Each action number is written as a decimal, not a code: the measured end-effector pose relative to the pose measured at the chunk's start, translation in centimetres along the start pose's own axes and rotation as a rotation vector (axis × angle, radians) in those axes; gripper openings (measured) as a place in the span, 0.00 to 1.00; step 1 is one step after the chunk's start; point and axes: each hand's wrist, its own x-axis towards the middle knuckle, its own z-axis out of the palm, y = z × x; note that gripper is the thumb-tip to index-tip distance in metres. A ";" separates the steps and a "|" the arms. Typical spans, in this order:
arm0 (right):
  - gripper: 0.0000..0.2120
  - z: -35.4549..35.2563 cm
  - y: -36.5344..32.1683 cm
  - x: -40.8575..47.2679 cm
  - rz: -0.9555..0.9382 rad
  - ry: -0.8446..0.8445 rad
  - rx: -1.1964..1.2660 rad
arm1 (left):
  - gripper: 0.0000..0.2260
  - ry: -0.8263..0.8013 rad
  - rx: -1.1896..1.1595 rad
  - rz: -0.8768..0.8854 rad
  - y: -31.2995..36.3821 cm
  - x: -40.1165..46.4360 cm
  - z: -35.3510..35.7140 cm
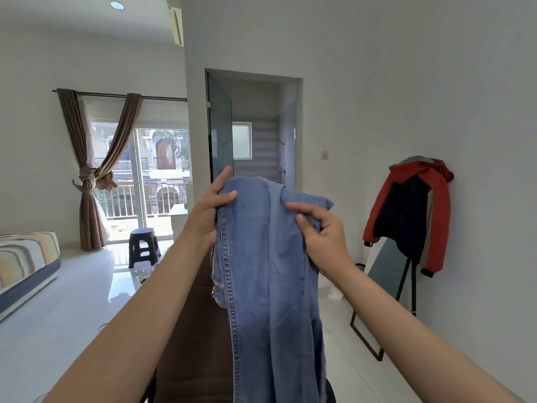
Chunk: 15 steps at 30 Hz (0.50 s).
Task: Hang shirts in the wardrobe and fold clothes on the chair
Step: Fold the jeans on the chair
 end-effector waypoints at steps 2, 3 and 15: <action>0.14 0.0 -0.4 1.6 0.095 0.057 0.109 | 0.23 0.072 -0.135 -0.066 -0.3 -1.0 -0.5; 0.13 0.1 -0.5 2.4 0.144 0.079 0.167 | 0.17 0.084 -0.177 -0.088 -0.6 -1.6 -0.6; 0.10 0.1 -1.0 5.3 0.236 0.212 0.197 | 0.37 -0.279 -0.194 -0.104 -7.9 -7.6 -0.5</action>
